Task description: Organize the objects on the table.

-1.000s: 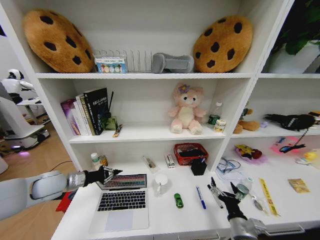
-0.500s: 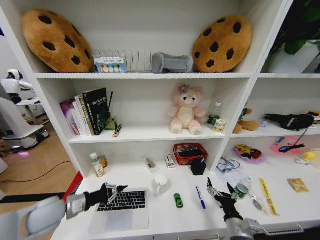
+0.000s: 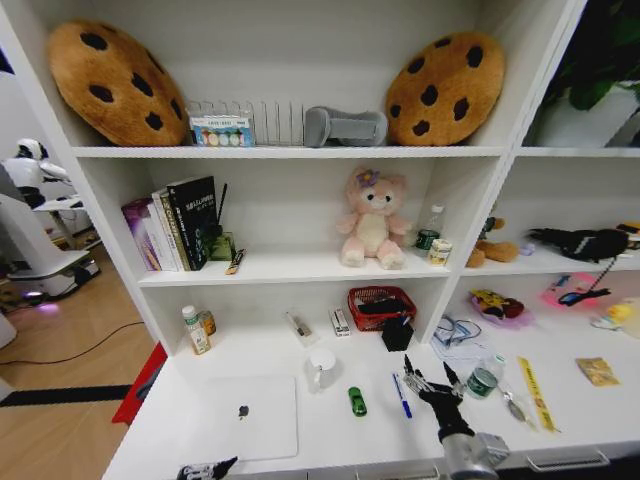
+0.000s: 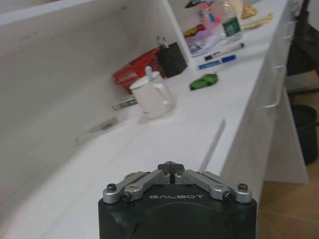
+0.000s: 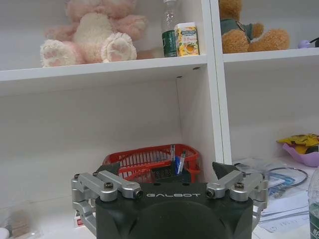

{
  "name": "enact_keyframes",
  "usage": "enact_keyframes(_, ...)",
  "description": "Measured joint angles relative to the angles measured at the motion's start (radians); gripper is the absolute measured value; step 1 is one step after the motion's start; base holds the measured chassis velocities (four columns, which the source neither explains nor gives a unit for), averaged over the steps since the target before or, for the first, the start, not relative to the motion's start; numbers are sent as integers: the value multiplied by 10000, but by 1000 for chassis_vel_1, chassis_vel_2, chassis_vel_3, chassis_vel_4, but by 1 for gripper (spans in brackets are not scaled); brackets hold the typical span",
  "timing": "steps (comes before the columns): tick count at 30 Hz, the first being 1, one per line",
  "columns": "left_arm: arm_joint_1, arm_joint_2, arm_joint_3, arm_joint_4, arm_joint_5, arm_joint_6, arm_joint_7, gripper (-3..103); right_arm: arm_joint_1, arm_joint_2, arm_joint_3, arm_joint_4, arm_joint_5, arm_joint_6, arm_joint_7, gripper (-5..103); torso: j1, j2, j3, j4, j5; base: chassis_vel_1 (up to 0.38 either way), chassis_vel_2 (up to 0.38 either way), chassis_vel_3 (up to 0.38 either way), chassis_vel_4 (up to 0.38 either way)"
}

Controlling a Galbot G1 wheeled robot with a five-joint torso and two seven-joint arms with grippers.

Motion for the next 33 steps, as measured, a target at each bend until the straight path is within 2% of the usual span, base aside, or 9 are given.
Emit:
enact_keyframes(2, -64, -246, -175, -78, -258, 4, -115, -1, -21, -9, 0, 18, 0, -3, 1, 100, 0, -1, 0, -1, 0, 0, 0, 0, 0)
enact_keyframes(5, -165, -900, -827, -388, -1046, 105, -406, 10, -76, -28, 0, 58, -2, -3, 2, 100, 1, -1, 1, -2, 2, 0, 0, 0, 0)
enact_keyframes(9, -189, -2220, -2014, -710, -2936, 268, -735, 26, -210, -125, 74, 146, 58, 22, -57, 100, 1, -2, 1, -2, 3, 0, 0, 0, 0)
enact_keyframes(13, -193, -2473, -2218, -724, -3312, 283, -798, 31, -245, -169, 115, 159, 66, 30, -95, 100, 1, -2, 1, -1, 2, 0, 0, 0, 0)
enact_keyframes(15, -229, -3151, -2881, -642, -4542, 327, -1020, 47, -371, -386, 269, 192, 13, 139, -297, 100, 0, -1, 1, -2, 2, 0, 0, 0, 0)
enact_keyframes(16, -229, -3151, -2881, -642, -4542, 327, -1020, 47, -371, -386, 269, 192, 13, 139, -297, 100, 0, -1, 1, -2, 2, 0, 0, 0, 0)
enact_keyframes(18, -224, -3712, -3690, -164, -5698, 185, -1261, 58, -537, -672, 440, 266, 9, 247, -542, 100, 2, -1, 1, -1, 0, 0, 0, 0, 0)
enact_keyframes(27, -255, -4031, -4401, 1118, -6266, -576, -1706, 92, -740, -810, 430, 274, 63, 341, -629, 100, 2, -1, 1, 0, -1, 0, 0, 0, 0)
enact_keyframes(33, -241, -4001, -4611, 1034, -6558, -727, -1872, 100, -802, -821, 444, 271, 19, 359, -628, 100, 2, -2, 1, -1, -1, 0, 0, 0, 0)
